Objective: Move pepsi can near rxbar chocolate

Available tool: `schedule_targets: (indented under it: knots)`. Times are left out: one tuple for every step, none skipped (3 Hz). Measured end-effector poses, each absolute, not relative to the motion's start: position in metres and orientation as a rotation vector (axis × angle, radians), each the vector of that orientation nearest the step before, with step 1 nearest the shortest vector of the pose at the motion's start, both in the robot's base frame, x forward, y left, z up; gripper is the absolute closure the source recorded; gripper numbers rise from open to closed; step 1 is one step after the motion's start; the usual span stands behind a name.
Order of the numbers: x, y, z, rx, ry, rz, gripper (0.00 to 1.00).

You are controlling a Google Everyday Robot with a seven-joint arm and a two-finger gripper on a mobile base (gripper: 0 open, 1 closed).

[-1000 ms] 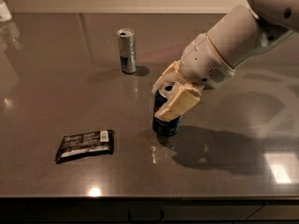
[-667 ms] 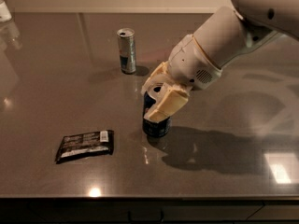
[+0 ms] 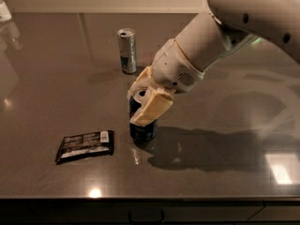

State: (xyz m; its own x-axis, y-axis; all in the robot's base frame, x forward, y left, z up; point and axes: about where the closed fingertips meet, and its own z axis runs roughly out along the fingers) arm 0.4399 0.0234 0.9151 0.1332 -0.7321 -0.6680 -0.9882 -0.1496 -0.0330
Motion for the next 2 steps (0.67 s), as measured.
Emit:
schedule_targets:
  knots:
    - [0.436, 0.035, 0.910, -1.954, 1.642, 0.744, 1.00]
    - [0.430, 0.046, 0.907, -1.963, 1.631, 0.761, 1.00]
